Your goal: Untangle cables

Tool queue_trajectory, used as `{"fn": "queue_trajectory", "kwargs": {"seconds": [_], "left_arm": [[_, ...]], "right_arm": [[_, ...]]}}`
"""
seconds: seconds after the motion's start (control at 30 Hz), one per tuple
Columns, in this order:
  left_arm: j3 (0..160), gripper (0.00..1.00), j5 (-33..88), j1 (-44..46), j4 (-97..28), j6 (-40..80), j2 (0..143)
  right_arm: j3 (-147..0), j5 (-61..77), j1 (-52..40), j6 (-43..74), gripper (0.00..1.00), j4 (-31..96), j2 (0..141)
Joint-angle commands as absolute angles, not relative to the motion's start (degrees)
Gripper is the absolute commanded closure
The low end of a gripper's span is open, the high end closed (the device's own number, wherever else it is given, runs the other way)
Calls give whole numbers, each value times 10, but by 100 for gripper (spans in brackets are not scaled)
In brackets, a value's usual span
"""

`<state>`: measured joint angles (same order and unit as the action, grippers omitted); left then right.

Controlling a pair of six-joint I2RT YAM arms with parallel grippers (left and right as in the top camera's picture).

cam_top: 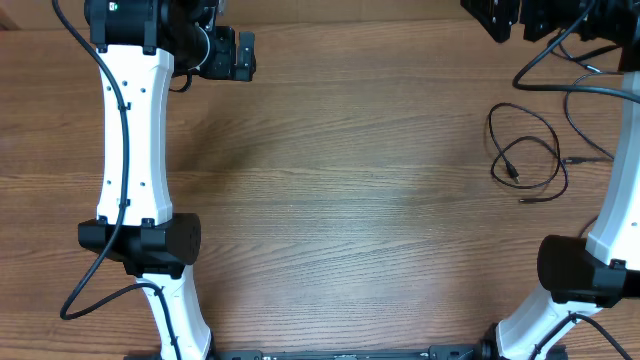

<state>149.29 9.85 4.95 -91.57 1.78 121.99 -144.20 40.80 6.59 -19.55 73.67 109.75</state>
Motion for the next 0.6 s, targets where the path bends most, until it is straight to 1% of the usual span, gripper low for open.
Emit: {"fn": "queue_trajectory", "kwargs": {"seconds": [0.0,0.1,0.2,0.23,0.3,0.57], "left_arm": [[1505,0,103,53,-915,23,1206],[1505,0,103,53,-915,23,1206],[1505,0,103,53,-915,23,1206],[1505,0,103,53,-915,23,1206],[1505,0,103,53,-915,23,1206],[1505,0,103,53,-915,23,1206]], "right_arm": [[-1445,392,58,-200,0,707,1072],[-1411,326,41,-201,0,676,1037],[-1304,293,15,-262,0,621,966],[-1245,294,8,-293,0,587,934],[-1110,295,0,-322,0,496,864],[-566,295,1,-325,0,55,600]]}}
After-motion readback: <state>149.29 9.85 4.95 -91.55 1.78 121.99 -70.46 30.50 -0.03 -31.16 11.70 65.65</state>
